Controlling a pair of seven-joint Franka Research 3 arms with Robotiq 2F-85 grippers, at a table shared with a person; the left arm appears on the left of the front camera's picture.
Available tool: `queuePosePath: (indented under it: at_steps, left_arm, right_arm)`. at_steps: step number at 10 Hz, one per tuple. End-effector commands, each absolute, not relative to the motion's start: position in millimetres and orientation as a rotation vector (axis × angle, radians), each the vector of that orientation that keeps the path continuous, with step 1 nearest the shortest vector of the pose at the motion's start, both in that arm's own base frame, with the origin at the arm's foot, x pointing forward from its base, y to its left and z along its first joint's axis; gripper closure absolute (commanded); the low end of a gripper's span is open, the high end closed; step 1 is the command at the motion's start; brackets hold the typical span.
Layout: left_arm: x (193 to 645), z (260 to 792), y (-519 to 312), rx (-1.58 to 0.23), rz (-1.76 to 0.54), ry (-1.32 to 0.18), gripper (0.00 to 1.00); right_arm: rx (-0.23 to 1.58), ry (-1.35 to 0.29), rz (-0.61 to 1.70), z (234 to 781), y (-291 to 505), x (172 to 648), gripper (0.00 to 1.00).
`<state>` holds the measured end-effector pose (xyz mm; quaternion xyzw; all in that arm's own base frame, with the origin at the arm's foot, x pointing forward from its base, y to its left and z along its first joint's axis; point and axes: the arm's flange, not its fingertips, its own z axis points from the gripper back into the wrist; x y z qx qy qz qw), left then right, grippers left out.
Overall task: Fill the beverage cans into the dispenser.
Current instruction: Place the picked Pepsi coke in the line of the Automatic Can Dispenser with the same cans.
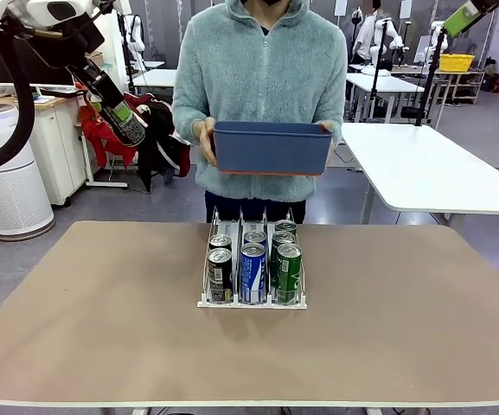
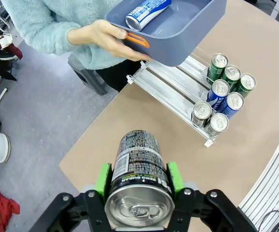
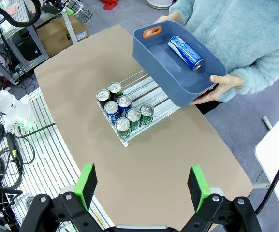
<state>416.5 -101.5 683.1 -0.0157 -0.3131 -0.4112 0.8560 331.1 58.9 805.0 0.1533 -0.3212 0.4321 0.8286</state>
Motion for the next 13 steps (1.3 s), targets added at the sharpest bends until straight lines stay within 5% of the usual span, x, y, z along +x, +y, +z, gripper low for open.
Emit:
queuePosePath:
  at_steps: [1, 2, 7, 12, 13]
  left_arm:
    - [416.8, 684.2, -99.2, -0.041, -0.864, -0.663, 1.00]
    - [416.5, 683.1, -101.5, -0.033, -0.864, -0.658, 0.42]
    - [353.9, 660.7, -178.3, 0.108, -0.720, -0.685, 0.42]
    - [324.6, 631.5, -220.9, -0.042, -0.735, -0.703, 0.42]
    - [325.3, 630.4, -224.9, 0.043, -0.710, -0.665, 0.42]
  right_arm:
    - [0.325, -0.678, 0.908, 801.0, 60.3, 327.6, 0.00]
    - [0.325, -0.678, 0.908, 801.0, 60.3, 327.6, 0.00]
    - [0.325, -0.678, 0.908, 801.0, 60.3, 327.6, 0.00]
    - [0.325, -0.678, 0.908, 801.0, 60.3, 327.6, 0.00]
    - [0.325, -0.678, 0.908, 801.0, 60.3, 327.6, 0.00]
